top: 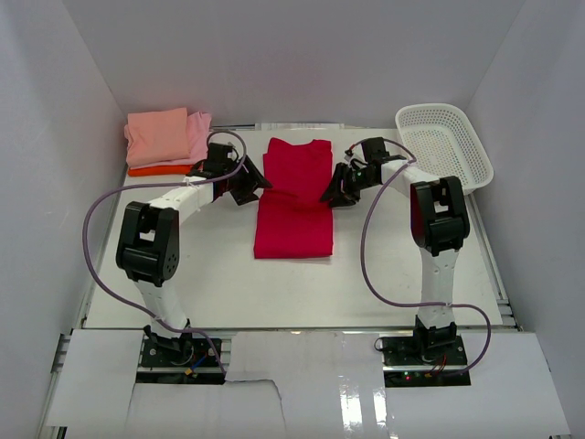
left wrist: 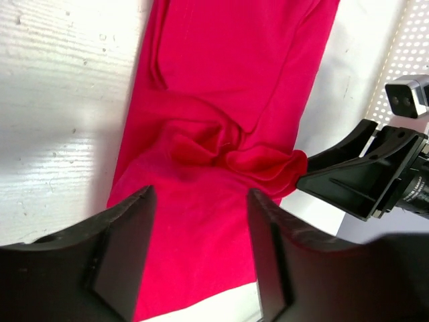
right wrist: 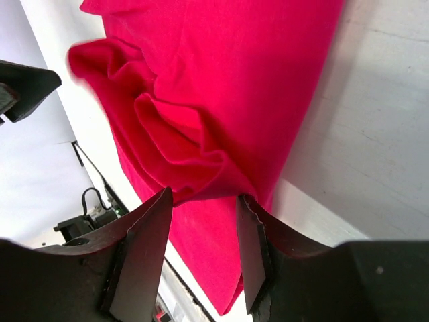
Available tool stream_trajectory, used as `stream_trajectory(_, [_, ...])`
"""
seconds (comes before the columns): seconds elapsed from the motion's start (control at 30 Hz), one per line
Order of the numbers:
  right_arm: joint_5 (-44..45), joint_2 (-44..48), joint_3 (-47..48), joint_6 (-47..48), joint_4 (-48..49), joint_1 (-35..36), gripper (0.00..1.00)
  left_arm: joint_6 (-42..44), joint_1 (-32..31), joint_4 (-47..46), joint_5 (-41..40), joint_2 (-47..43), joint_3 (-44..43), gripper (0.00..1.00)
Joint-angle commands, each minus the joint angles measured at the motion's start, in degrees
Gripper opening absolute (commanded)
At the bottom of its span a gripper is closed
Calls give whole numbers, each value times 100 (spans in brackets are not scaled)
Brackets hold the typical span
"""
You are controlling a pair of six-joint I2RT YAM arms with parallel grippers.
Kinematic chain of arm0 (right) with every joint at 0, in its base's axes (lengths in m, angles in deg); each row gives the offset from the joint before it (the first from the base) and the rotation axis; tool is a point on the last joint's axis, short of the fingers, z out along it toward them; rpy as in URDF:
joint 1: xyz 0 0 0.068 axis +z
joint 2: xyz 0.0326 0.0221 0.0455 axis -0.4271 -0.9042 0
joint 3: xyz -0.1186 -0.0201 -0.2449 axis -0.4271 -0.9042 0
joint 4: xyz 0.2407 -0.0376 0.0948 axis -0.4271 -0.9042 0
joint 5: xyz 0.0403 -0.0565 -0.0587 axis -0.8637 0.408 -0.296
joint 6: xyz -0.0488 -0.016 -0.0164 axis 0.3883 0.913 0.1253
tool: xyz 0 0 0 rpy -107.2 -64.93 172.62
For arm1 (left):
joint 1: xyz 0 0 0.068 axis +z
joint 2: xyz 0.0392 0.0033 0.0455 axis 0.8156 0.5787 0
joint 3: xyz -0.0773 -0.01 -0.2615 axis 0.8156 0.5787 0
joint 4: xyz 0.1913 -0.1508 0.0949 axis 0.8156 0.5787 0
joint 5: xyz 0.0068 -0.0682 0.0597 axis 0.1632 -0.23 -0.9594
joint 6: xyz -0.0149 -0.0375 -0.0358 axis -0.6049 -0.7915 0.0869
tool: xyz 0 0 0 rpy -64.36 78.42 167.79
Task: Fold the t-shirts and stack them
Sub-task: Fold the folded rectangular tshirt in 1/3 of the way
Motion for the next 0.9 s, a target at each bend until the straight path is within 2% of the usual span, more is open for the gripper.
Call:
stream_trajectory(0.0, [-20,208,-39,-42,296,-26,49,-134,24,-166,-35,-336,-115,71])
stream_trajectory(0.23, [-117,708,-198,98,683,-26,50,181,33,-132,-141,-810,-97,73])
stream_trajectory(0.33, [-397,1024,-399,64,700,-17,50,472,33,53,227,-1214,-54,69])
stream_trajectory(0.37, [-451,1121,-513,3,709,35,50,516,33,149,359,-1467,216,64])
stream_trajectory(0.43, [-443,1541,-863,37,779,131,50,482,33,141,816,-1767,656,61])
stream_trajectory(0.47, [-425,1674,-987,11,832,149,51,403,24,54,974,-2073,1189,59])
stream_trajectory(0.53, [-512,1930,-1277,-85,894,193,52,236,7,-383,1527,-2365,1789,56])
stream_trajectory(0.57, [-600,1965,-1331,-146,876,228,52,70,-46,-543,1877,-2610,2332,51])
stream_trajectory(0.67, [-679,1966,-1594,-208,954,430,51,-37,-169,-1044,2249,-2805,2898,40])
stream_trajectory(0.73, [-741,1904,-1735,-366,1183,579,43,-37,-283,-1282,2469,-2832,3233,20])
stream_trajectory(0.77, [-811,1852,-1805,-454,1401,615,25,-37,-310,-1439,2513,-2806,3295,10])
stream_trajectory(0.8, [-820,1756,-1823,-611,1473,702,16,-81,-362,-1511,2609,-2727,3426,0])
stream_trajectory(0.83, [-812,1694,-1823,-665,1535,747,10,-142,-380,-1972,2688,-2674,3505,0])
stream_trajectory(0.87, [-846,1606,-1858,-753,1796,791,8,-229,-406,-2221,2785,-2613,3593,0])
